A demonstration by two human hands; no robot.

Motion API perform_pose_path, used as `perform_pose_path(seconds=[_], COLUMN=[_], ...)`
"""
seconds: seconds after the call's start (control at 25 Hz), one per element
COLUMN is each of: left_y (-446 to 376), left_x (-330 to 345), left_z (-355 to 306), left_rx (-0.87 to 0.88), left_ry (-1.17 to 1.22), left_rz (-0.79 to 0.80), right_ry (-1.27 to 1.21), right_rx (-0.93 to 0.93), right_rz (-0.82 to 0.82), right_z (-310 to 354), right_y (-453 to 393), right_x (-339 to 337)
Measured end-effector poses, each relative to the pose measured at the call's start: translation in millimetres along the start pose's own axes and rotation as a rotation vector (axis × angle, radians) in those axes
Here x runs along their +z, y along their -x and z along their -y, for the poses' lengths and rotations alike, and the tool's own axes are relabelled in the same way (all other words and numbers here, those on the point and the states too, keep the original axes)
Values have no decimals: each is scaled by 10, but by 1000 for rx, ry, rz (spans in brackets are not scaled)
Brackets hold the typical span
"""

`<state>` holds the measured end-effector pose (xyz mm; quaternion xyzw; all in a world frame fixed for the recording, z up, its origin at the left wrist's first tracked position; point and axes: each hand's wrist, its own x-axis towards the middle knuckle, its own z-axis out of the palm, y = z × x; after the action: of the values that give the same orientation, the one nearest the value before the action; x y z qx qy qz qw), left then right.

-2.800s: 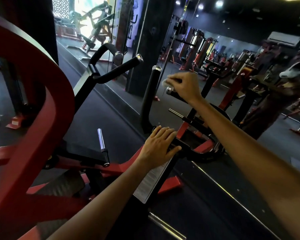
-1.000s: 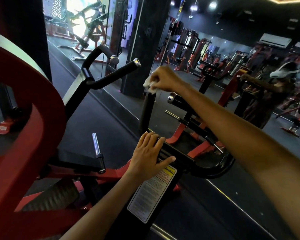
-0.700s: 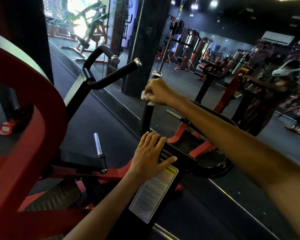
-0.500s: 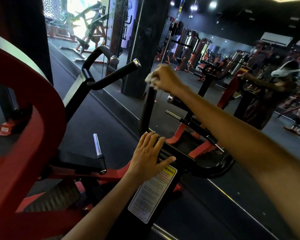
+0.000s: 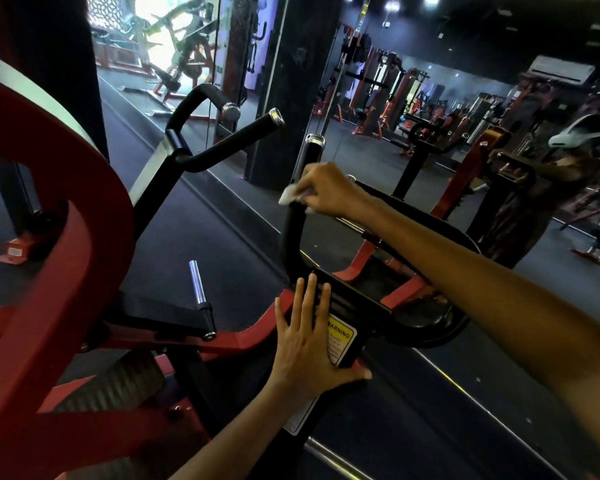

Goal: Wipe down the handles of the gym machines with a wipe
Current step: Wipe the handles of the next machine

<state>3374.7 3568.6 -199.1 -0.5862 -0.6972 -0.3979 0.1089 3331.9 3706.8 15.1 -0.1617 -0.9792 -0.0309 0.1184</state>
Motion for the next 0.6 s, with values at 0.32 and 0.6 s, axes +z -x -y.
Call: perform_pose_path(seconds=[0.32,0.6], left_y=[134,164], left_x=[50,-22], left_z=[54,3], left_rx=[42,-81], left_ry=[87,209], left_rz=[-70,-73], right_ry=[67,-20], right_rx=[-43,-137], right_rz=[-57,110], right_z=[156,176], right_y=[214,341], right_x=[304,254])
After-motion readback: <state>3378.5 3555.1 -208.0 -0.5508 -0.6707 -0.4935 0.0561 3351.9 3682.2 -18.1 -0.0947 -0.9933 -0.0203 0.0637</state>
